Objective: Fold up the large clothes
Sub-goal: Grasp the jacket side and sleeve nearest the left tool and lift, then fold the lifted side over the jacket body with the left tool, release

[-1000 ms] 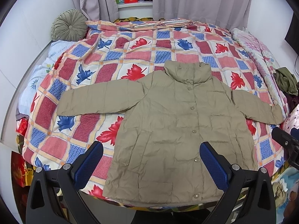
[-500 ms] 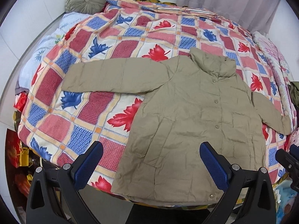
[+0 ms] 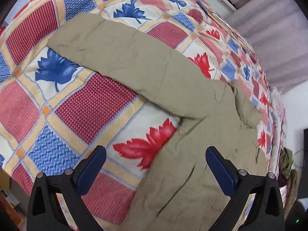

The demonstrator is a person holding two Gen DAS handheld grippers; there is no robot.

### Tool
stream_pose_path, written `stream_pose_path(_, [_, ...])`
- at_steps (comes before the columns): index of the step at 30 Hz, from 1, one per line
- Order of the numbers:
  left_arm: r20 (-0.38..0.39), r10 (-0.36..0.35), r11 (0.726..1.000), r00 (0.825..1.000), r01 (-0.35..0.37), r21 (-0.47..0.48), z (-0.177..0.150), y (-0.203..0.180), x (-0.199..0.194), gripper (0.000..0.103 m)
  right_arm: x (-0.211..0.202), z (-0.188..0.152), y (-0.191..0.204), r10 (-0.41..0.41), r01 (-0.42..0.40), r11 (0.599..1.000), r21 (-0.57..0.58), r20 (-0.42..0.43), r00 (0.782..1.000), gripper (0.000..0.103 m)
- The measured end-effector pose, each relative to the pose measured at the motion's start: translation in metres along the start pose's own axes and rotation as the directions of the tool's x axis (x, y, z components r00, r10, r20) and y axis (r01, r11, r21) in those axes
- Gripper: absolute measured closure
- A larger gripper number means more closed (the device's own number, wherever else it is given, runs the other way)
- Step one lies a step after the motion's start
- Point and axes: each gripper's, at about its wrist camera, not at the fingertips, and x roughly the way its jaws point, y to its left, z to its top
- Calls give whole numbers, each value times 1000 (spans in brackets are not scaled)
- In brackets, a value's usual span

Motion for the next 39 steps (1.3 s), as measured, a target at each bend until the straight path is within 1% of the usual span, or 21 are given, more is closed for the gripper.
stream_pose_path(4, [4, -119, 991, 993, 119, -67, 41, 26, 44, 0, 31, 4, 12, 18, -18, 1000, 2, -31, 999, 0])
stream_pose_path(9, [-5, -269, 960, 963, 267, -86, 73, 30, 96, 0, 68, 13, 21, 28, -27, 1000, 3, -49, 998, 0])
stream_pose_path(12, [-2, -304, 949, 953, 303, -86, 85, 24, 113, 0, 87, 19, 21, 33, -32, 999, 8, -48, 998, 0])
stream_pose_path(15, [36, -311, 945, 950, 313, -91, 101, 25, 112, 0, 93, 31, 21, 35, -35, 999, 16, -10, 999, 0])
stream_pose_path(17, [76, -293, 949, 953, 300, -99, 114, 32, 106, 0, 94, 42, 21, 35, -36, 999, 27, 30, 999, 0])
stream_pose_path(19, [115, -251, 959, 961, 263, -105, 128, 40, 100, 0, 94, 56, 20, 37, -40, 999, 32, 64, 997, 0])
stream_pose_path(22, [170, -157, 978, 973, 177, -110, 149, 55, 92, 0, 102, 83, 24, 37, -40, 999, 32, 99, 994, 0])
stream_pose_path(24, [198, -72, 987, 978, 98, -127, 163, 63, 92, 2, 108, 103, 29, 48, -52, 998, 31, 126, 991, 0])
stream_pose_path(25, [199, -37, 988, 979, 65, -137, 166, 67, 93, 17, 112, 113, 32, 56, -61, 998, 30, 137, 989, 0])
stream_pose_path(26, [183, -1, 988, 983, 30, -153, 172, 71, 97, 45, 115, 123, 35, 70, -75, 997, 30, 149, 986, 0])
stream_pose_path(27, [167, 13, 987, 986, 15, -162, 174, 78, 99, 60, 118, 133, 38, 89, -96, 995, 35, 162, 983, 0])
stream_pose_path(28, [151, 3, 985, 989, 23, -169, 176, 85, 102, 84, 121, 142, 41, 100, -109, 993, 45, 175, 980, 1])
stream_pose_path(29, [154, -2, 984, 988, 29, -174, 178, 88, 102, 92, 125, 151, 46, 113, -124, 991, 53, 187, 976, 7])
stream_pose_path(30, [164, 9, 984, 986, 21, -176, 180, 89, 100, 92, 129, 159, 49, 135, -150, 987, 63, 203, 970, 39])
stream_pose_path(31, [181, 33, 986, 983, -3, -165, 178, 89, 94, 94, 134, 165, 51, 146, -164, 984, 73, 207, 967, 66])
stream_pose_path(32, [198, 47, 990, 979, -19, -141, 177, 84, 88, 95, 142, 173, 54, 144, -164, 982, 96, 187, 972, 99])
stream_pose_path(33, [222, 63, 993, 973, -39, -111, 173, 79, 79, 95, 147, 179, 55, 157, -180, 976, 124, 176, 972, 99])
stream_pose_path(34, [258, 77, 996, 963, -64, -58, 170, 67, 67, 95, 154, 183, 53, 188, -216, 964, 156, 178, 966, 99])
stream_pose_path(36, [319, 68, 995, 945, -88, 47, 163, 45, 44, 95, 166, 189, 54, 223, -255, 949, 184, 175, 959, 99])
stream_pose_path(37, [343, 37, 991, 939, -80, 110, 159, 32, 31, 95, 173, 190, 56, 240, -272, 943, 191, 173, 955, 99])
stream_pose_path(39, [355, -47, 978, 934, -30, 208, 153, 6, 12, 95, 188, 190, 60, 282, -311, 929, 199, 159, 946, 99])
